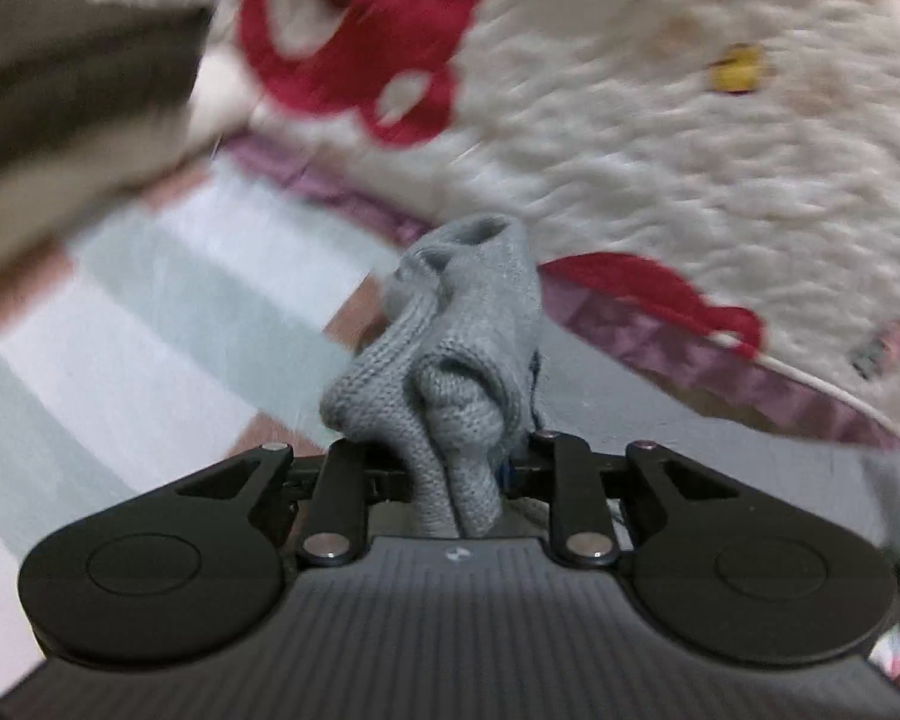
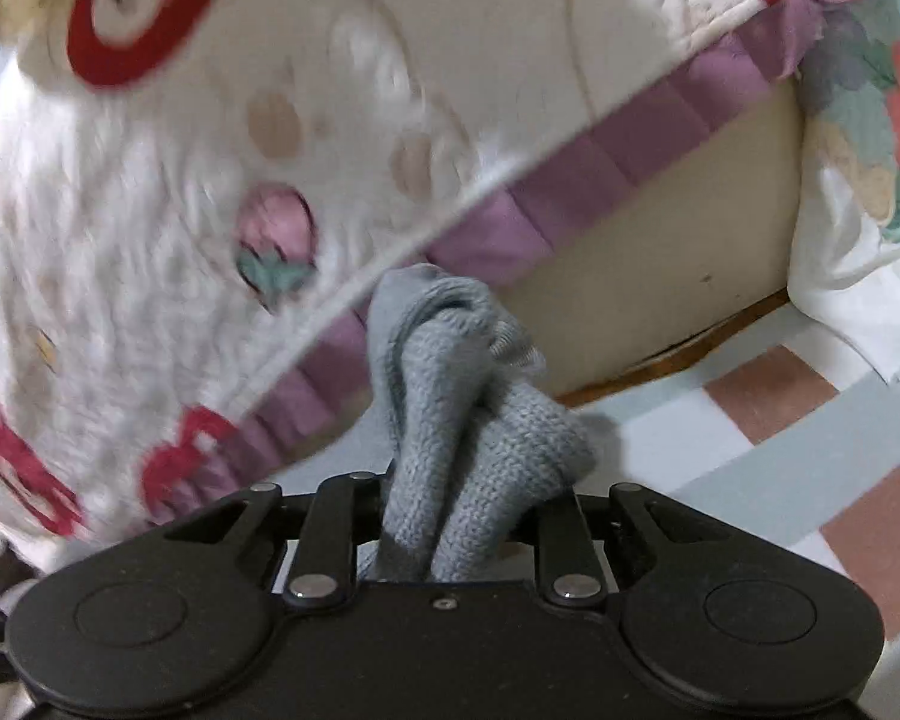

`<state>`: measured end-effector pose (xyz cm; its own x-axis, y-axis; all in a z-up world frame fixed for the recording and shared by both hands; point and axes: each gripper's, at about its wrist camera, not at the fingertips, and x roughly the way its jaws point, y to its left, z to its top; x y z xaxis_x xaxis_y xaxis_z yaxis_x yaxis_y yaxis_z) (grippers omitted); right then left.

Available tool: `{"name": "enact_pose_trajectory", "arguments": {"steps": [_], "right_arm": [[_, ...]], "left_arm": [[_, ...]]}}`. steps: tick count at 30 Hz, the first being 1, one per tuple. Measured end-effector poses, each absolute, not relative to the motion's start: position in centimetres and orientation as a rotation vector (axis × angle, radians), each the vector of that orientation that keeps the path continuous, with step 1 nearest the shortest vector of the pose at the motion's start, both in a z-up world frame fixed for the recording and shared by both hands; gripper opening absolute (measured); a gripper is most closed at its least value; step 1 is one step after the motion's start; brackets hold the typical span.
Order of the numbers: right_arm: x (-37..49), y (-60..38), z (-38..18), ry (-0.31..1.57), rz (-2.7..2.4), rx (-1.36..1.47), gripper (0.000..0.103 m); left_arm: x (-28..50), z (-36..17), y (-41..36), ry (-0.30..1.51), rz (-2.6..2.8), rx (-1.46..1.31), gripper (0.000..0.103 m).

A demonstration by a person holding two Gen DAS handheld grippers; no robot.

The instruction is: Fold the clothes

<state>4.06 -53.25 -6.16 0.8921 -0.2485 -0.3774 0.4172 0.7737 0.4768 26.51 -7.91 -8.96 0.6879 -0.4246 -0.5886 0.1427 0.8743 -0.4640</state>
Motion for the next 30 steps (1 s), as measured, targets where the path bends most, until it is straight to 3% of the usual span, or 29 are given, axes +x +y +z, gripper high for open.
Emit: {"name": "enact_pose_trajectory", "arguments": {"steps": [5, 11, 14, 17, 24, 30], "right_arm": [[-2.5, -52.4, -4.4, 0.264, -0.331, 0.667, 0.024], [-12.2, -51.7, -12.0, 0.563, -0.476, 0.811, 0.035], [-14.4, -51.0, -12.6, 0.538, -0.498, 0.781, 0.037], [-14.1, -51.2, -12.8, 0.563, -0.512, 0.755, 0.038], [-13.3, -49.8, -12.6, 0.6, -0.547, 0.625, 0.041], [-13.6, -49.2, -13.3, 0.632, -0.528, 0.636, 0.054]], "left_arm": [[18.7, -6.8, -5.5, 0.778, -0.414, -0.404, 0.021], [11.7, -13.0, -1.5, 1.014, -0.362, -0.462, 0.029], [11.9, -12.3, -1.2, 0.991, -0.357, -0.519, 0.029], [12.0, -11.9, -2.5, 0.957, -0.343, -0.381, 0.033], [11.5, -12.5, -1.5, 1.026, -0.313, -0.454, 0.039], [10.1, -10.9, -3.3, 1.004, -0.289, -0.261, 0.041]]}}
